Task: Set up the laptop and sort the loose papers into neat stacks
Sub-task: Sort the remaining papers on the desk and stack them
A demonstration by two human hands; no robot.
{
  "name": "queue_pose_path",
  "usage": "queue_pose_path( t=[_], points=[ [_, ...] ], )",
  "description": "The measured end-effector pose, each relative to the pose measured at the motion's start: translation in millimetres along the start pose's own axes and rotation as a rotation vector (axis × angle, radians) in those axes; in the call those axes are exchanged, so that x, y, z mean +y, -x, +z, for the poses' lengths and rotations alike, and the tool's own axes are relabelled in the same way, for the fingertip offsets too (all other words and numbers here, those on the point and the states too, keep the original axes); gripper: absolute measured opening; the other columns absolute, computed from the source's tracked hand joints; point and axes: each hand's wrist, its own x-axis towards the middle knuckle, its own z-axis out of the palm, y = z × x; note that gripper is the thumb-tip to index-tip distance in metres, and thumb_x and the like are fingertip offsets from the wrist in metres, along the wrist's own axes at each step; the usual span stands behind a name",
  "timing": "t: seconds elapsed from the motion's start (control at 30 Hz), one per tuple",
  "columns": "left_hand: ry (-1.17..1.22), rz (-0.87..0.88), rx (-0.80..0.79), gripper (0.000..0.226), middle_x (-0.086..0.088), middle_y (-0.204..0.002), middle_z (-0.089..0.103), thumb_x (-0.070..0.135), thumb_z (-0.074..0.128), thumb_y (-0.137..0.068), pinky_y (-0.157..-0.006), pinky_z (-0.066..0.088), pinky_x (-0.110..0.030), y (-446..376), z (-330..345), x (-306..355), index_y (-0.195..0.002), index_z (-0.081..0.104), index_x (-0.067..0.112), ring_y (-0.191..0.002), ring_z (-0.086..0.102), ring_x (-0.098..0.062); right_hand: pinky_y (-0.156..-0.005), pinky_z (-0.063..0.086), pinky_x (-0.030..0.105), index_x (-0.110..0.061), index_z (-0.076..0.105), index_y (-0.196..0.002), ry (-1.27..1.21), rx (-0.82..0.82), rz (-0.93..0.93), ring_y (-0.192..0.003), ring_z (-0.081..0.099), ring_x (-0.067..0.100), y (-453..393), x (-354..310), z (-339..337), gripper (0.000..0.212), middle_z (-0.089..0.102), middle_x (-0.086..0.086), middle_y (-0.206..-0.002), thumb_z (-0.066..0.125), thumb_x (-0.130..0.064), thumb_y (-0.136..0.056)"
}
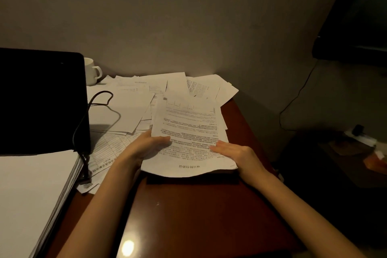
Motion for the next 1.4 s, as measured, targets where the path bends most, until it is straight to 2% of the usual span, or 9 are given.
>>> queue_pose_path(
  t=[0.1, 0.23, 0.43, 0.6, 0.73, 0.97, 1.1, 1.17, 1.4],
  points=[
    [0.018, -0.011, 0.065, 0.049, -0.012, -0.116, 0.061, -0.017, 0.043, -0.089, -0.072, 0.056, -0.028, 2.1, 0.3, -2.8, -0.135, 0.04, 0.001, -0.097, 0.063, -0.021, -0.104, 0.039, 0.025, -0.015, 0.058, -0.126, -0.049, -0.061, 0.048, -0.123, 0.044, 0.007, -2.1, 0.9, -1.7, 0.055, 0.047, -0.009, -0.13, 0.075, 0.0, -0.076],
    [0.065, 0.069, 0.224, 0.041, -0.02, -0.12, 0.06, -0.013, 0.045, -0.09, -0.07, 0.056, -0.031, 8.8, 7.4, -1.4, -0.129, 0.045, -0.001, -0.093, 0.065, -0.025, -0.098, 0.035, 0.004, -0.014, 0.055, -0.13, -0.493, -0.008, 0.462, -0.124, 0.045, 0.002, -10.3, -5.5, -15.0, 0.042, 0.047, -0.015, -0.131, 0.057, 0.001, -0.09],
    [0.031, 0.404, 0.633, 0.033, 0.0, -0.11, 0.065, 0.0, 0.051, -0.093, -0.074, 0.057, -0.028, 15.9, 14.2, 3.4, -0.119, 0.052, 0.02, -0.095, 0.067, -0.015, -0.103, 0.042, 0.033, -0.014, 0.041, -0.14, -0.847, 0.198, 0.881, -0.128, 0.047, 0.019, -45.2, 18.0, -27.7, 0.051, 0.047, 0.007, -0.14, 0.049, 0.005, -0.093],
    [-0.202, 0.45, 0.907, 0.029, 0.005, -0.102, 0.057, 0.002, 0.048, -0.096, -0.053, 0.046, -0.006, 23.9, 2.6, 9.3, -0.122, 0.05, 0.014, -0.081, 0.058, -0.003, -0.096, 0.046, 0.032, -0.006, 0.044, -0.137, -0.857, 0.174, 1.088, -0.12, 0.051, 0.023, -106.3, 32.4, -21.1, 0.044, 0.049, 0.012, -0.135, 0.048, 0.001, -0.093],
    [-0.219, 0.27, 0.933, 0.035, -0.006, -0.112, 0.059, -0.001, 0.047, -0.094, -0.057, 0.04, -0.013, 18.0, -13.6, 6.6, -0.127, 0.05, 0.011, -0.093, 0.055, -0.016, -0.074, 0.043, 0.024, -0.006, 0.056, -0.123, -0.476, 0.154, 1.064, -0.101, 0.056, 0.018, -155.4, 36.8, -3.6, 0.031, 0.055, 0.01, -0.129, 0.049, -0.002, -0.093],
    [-0.15, 0.245, 0.909, 0.037, -0.003, -0.109, 0.06, -0.001, 0.048, -0.093, -0.062, 0.045, -0.019, 11.7, -20.5, 1.9, -0.126, 0.05, 0.014, -0.092, 0.06, -0.018, -0.093, 0.049, 0.033, -0.004, 0.045, -0.135, -0.535, -0.022, 1.001, -0.119, 0.05, 0.028, -225.4, 41.1, 29.3, 0.049, 0.047, 0.012, -0.138, 0.062, -0.01, -0.089],
    [-0.13, 0.257, 0.895, 0.039, -0.002, -0.106, 0.06, -0.002, 0.048, -0.093, -0.051, 0.045, -0.011, 10.1, -19.9, 1.5, -0.128, 0.049, 0.014, -0.086, 0.061, -0.014, -0.048, 0.04, 0.022, -0.003, 0.058, -0.119, -0.601, -0.075, 1.077, -0.076, 0.055, 0.017, -243.1, 39.3, 31.5, 0.04, 0.061, 0.01, -0.105, 0.071, -0.017, -0.084],
    [-0.104, 0.261, 0.874, 0.039, -0.001, -0.105, 0.06, -0.004, 0.048, -0.093, -0.047, 0.046, -0.008, 8.7, -18.8, 0.7, -0.129, 0.049, 0.012, -0.084, 0.061, -0.01, -0.049, 0.042, 0.022, -0.003, 0.061, -0.111, -0.612, -0.087, 1.08, -0.069, 0.057, 0.016, -246.5, 42.4, 31.8, 0.037, 0.062, 0.007, -0.089, 0.075, -0.016, -0.079],
    [-0.055, 0.244, 0.866, 0.044, -0.002, -0.112, 0.064, -0.004, 0.049, -0.092, -0.05, 0.048, -0.01, 6.0, -20.2, -1.7, -0.133, 0.049, 0.013, -0.088, 0.064, -0.011, -0.076, 0.057, 0.04, -0.01, 0.046, -0.131, -0.859, 0.094, 1.09, -0.096, 0.061, 0.027, -239.6, 41.3, 50.5, 0.069, 0.054, 0.008, -0.122, 0.081, -0.018, -0.072]
  ],
)
